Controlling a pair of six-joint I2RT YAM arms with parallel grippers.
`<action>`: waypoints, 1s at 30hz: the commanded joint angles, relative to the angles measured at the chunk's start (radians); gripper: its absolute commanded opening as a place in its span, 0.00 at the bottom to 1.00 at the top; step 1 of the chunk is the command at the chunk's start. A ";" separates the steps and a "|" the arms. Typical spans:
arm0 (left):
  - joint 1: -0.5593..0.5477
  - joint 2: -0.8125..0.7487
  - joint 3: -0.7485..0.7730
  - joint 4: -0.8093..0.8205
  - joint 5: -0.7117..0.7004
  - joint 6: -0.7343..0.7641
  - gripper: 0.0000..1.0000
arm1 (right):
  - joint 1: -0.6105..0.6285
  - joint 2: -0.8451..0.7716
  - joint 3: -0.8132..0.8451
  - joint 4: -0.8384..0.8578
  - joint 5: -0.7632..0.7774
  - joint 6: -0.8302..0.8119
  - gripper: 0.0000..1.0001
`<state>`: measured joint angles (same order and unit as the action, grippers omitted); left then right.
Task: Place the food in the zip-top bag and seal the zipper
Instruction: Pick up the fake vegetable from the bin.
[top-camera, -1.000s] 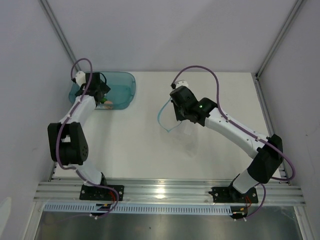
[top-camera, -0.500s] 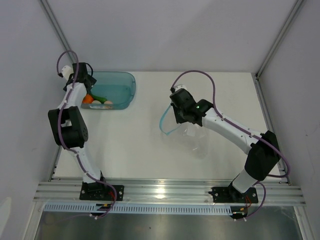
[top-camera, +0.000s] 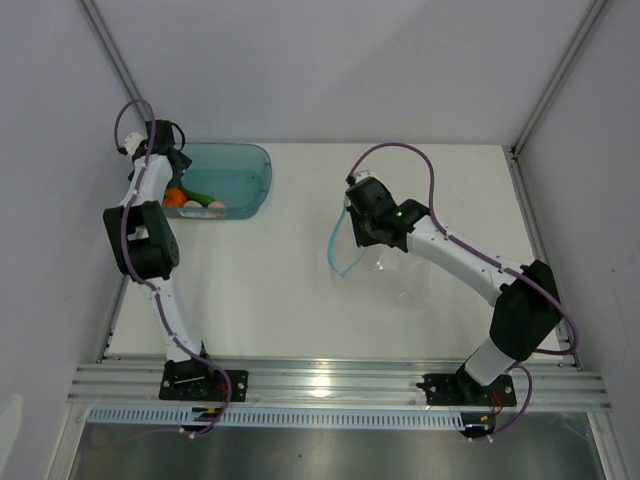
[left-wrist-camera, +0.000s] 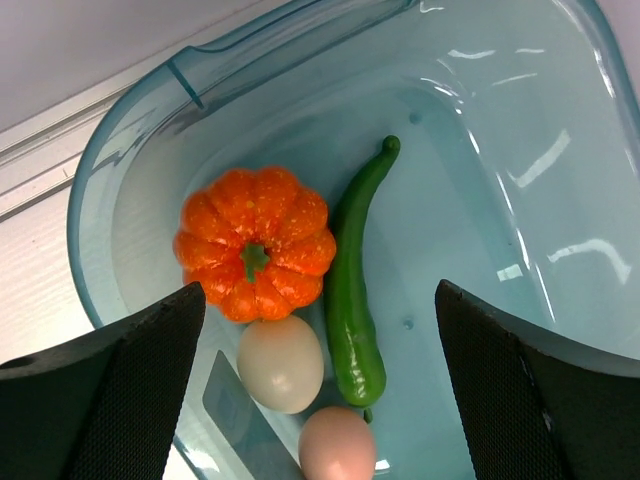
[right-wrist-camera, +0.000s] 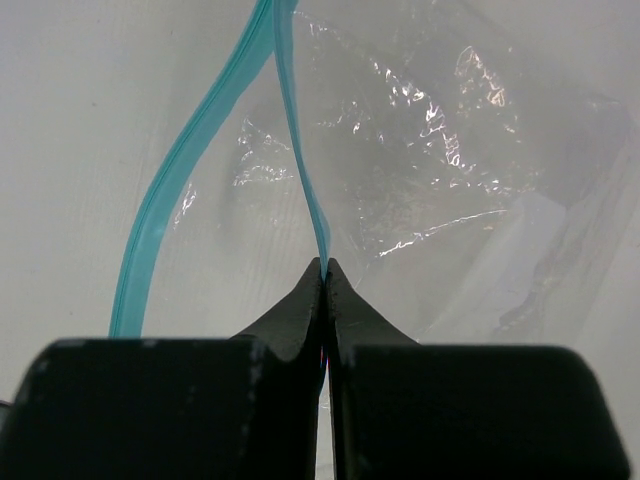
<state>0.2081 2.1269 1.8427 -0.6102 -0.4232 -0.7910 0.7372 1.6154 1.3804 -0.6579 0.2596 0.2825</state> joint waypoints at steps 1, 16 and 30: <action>0.016 0.051 0.136 -0.124 -0.009 -0.065 0.97 | -0.005 -0.046 -0.006 0.037 -0.011 -0.011 0.00; 0.033 0.120 0.260 -0.381 0.018 -0.201 0.98 | -0.013 -0.057 -0.023 0.046 -0.023 -0.008 0.00; 0.063 0.235 0.388 -0.454 0.084 -0.215 1.00 | -0.022 -0.063 -0.040 0.066 -0.031 -0.009 0.00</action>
<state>0.2577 2.3436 2.1864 -1.0348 -0.3679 -0.9939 0.7193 1.5902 1.3460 -0.6266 0.2337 0.2825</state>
